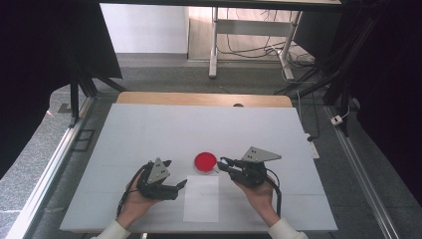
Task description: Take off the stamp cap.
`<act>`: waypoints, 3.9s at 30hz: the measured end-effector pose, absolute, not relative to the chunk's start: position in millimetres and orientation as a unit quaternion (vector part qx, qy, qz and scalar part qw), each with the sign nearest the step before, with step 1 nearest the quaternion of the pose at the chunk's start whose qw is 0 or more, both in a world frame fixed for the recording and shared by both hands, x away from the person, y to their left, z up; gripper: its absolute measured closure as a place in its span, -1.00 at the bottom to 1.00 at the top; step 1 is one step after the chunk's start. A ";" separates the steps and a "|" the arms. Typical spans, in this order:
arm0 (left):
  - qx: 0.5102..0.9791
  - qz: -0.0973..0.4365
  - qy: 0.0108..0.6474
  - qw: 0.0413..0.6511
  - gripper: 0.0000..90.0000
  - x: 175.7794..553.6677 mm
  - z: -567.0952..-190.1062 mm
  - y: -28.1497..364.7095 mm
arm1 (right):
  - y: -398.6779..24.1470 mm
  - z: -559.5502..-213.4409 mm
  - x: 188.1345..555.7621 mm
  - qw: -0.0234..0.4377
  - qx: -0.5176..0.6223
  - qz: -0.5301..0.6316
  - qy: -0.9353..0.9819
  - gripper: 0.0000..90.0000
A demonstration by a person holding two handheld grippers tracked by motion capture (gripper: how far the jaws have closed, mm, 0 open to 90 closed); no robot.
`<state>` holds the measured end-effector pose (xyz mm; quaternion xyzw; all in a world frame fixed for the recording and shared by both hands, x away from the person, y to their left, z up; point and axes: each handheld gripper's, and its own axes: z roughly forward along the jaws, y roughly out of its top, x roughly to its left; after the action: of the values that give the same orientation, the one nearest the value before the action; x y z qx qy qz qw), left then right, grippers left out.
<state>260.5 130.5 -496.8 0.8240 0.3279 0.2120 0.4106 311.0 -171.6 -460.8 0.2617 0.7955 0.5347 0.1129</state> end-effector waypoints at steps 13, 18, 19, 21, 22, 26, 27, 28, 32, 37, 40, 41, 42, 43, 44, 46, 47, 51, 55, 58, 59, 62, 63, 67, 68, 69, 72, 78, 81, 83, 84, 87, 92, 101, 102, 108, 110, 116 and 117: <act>0.826 0.203 0.332 0.409 -0.60 264.5 -496.4 120.2 | -170.8 -461.8 311.1 0.113 0.261 0.535 0.796 0.67; 0.827 0.202 0.330 0.408 -0.60 266.1 -496.4 116.1 | -171.1 -461.7 311.2 0.114 0.262 0.535 0.795 0.67; 0.827 0.201 0.330 0.409 -0.60 266.3 -496.3 115.1 | -171.1 -461.7 311.2 0.114 0.262 0.535 0.795 0.67; 0.828 0.201 0.328 0.408 -0.60 266.9 -496.2 113.2 | -171.0 -461.7 311.1 0.114 0.262 0.535 0.795 0.67; 0.828 0.200 0.328 0.409 -0.60 267.1 -496.2 112.1 | -171.0 -461.7 311.1 0.114 0.262 0.536 0.794 0.67; 0.829 0.202 0.325 0.407 -0.60 268.1 -496.1 108.6 | -171.0 -461.6 311.0 0.114 0.263 0.536 0.794 0.67; 0.829 0.202 0.327 0.406 -0.60 268.4 -496.1 107.3 | -171.0 -461.6 311.0 0.114 0.263 0.537 0.794 0.67; 0.829 0.201 0.326 0.407 -0.60 268.8 -496.1 106.6 | -170.9 -461.7 311.0 0.114 0.263 0.537 0.793 0.67; 0.831 0.201 0.324 0.406 -0.60 270.2 -495.6 102.8 | -170.7 -462.1 311.1 0.113 0.263 0.536 0.794 0.67; 0.831 0.200 0.323 0.407 -0.60 271.8 -494.2 97.6 | -170.6 -462.0 310.8 0.114 0.263 0.536 0.794 0.67; 0.830 0.199 0.322 0.408 -0.60 272.9 -493.7 95.6 | -170.4 -462.2 310.8 0.113 0.263 0.536 0.794 0.67; 0.831 0.199 0.322 0.408 -0.60 273.5 -493.5 95.0 | -170.3 -462.2 310.8 0.113 0.263 0.536 0.794 0.67; 0.831 0.199 0.322 0.408 -0.59 274.0 -493.5 94.4 | -170.2 -462.2 310.7 0.113 0.263 0.536 0.794 0.67; 0.831 0.199 0.322 0.408 -0.60 274.2 -493.4 93.7 | -170.1 -462.2 310.7 0.113 0.263 0.536 0.794 0.67; 0.831 0.199 0.321 0.409 -0.59 274.7 -493.4 93.0 | -170.1 -462.2 310.7 0.113 0.263 0.537 0.794 0.67; 0.831 0.200 0.320 0.408 -0.59 275.3 -493.2 91.5 | -170.0 -462.2 310.6 0.113 0.263 0.537 0.793 0.67; 0.832 0.199 0.320 0.408 -0.59 275.5 -493.2 90.5 | -169.9 -462.3 310.6 0.113 0.263 0.537 0.793 0.67; 0.833 0.199 0.318 0.408 -0.59 276.9 -492.9 86.6 | -169.2 -462.5 310.6 0.112 0.264 0.539 0.792 0.67; 0.834 0.199 0.315 0.408 -0.59 277.8 -492.5 82.4 | -168.1 -462.8 310.4 0.111 0.264 0.539 0.792 0.67; 0.834 0.198 0.315 0.407 -0.59 278.2 -492.8 79.9 | -167.8 -462.6 310.1 0.111 0.264 0.539 0.793 0.67; 0.834 0.198 0.314 0.407 -0.59 278.4 -492.9 79.1 | -167.6 -462.4 310.0 0.111 0.263 0.539 0.792 0.67; 0.836 0.197 0.313 0.406 -0.59 279.0 -493.2 76.0 | -167.2 -462.2 310.0 0.111 0.262 0.540 0.792 0.67; 0.836 0.197 0.312 0.406 -0.59 279.1 -493.3 74.7 | -166.8 -462.3 309.9 0.111 0.263 0.540 0.792 0.67; 0.837 0.197 0.311 0.405 -0.59 279.7 -493.4 70.1 | -165.5 -462.9 309.7 0.112 0.262 0.539 0.793 0.67; 0.837 0.197 0.309 0.406 -0.59 280.0 -493.6 69.1 | -165.0 -463.1 309.7 0.112 0.263 0.539 0.792 0.67; 0.837 0.198 0.310 0.405 -0.59 280.2 -493.7 68.0 | -164.8 -463.2 309.7 0.111 0.264 0.539 0.792 0.67; 0.838 0.196 0.308 0.405 -0.59 281.0 -494.4 64.8 | -164.2 -463.5 309.6 0.111 0.266 0.541 0.791 0.67; 0.839 0.197 0.307 0.405 -0.59 282.5 -495.1 59.9 | -162.3 -464.7 309.7 0.109 0.267 0.541 0.790 0.67; 0.839 0.198 0.307 0.404 -0.59 283.2 -495.6 58.2 | -161.5 -465.2 309.8 0.108 0.269 0.540 0.790 0.67; 0.839 0.198 0.305 0.405 -0.58 283.7 -496.0 56.8 | -161.1 -465.4 309.9 0.106 0.271 0.541 0.789 0.67; 0.839 0.199 0.306 0.405 -0.58 283.8 -496.2 56.1 | -160.9 -465.5 310.0 0.106 0.273 0.542 0.788 0.67; 0.838 0.200 0.305 0.406 -0.57 284.3 -496.3 54.1 | -160.2 -465.6 309.8 0.105 0.277 0.544 0.785 0.67; 0.836 0.202 0.306 0.408 -0.55 285.2 -496.5 51.5 | -159.2 -466.5 310.5 0.101 0.289 0.546 0.780 0.67; 0.837 0.202 0.304 0.409 -0.49 287.4 -498.2 47.2 | -155.8 -467.3 309.9 0.102 0.290 0.547 0.778 0.67; 0.837 0.202 0.302 0.409 -0.46 287.8 -498.4 46.9 | -155.3 -467.5 309.8 0.102 0.291 0.548 0.777 0.67; 0.835 0.208 0.301 0.411 -0.33 288.5 -498.8 45.5 | -154.0 -467.6 309.6 0.106 0.300 0.546 0.775 0.67; 0.833 0.211 0.302 0.413 -0.27 288.9 -498.7 45.6 | -154.1 -467.6 309.9 0.105 0.302 0.548 0.773 0.67; 0.830 0.218 0.302 0.415 -0.09 290.1 -499.1 46.5 | -154.4 -467.7 310.3 0.102 0.306 0.552 0.769 0.67; 0.830 0.218 0.301 0.415 -0.07 290.3 -499.1 46.7 | -154.3 -467.7 310.2 0.102 0.306 0.553 0.768 0.67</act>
<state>290.3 46.7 -499.1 0.8302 0.3010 0.2181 0.4154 310.2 -154.3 -467.7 0.3061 0.7685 0.5526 0.1020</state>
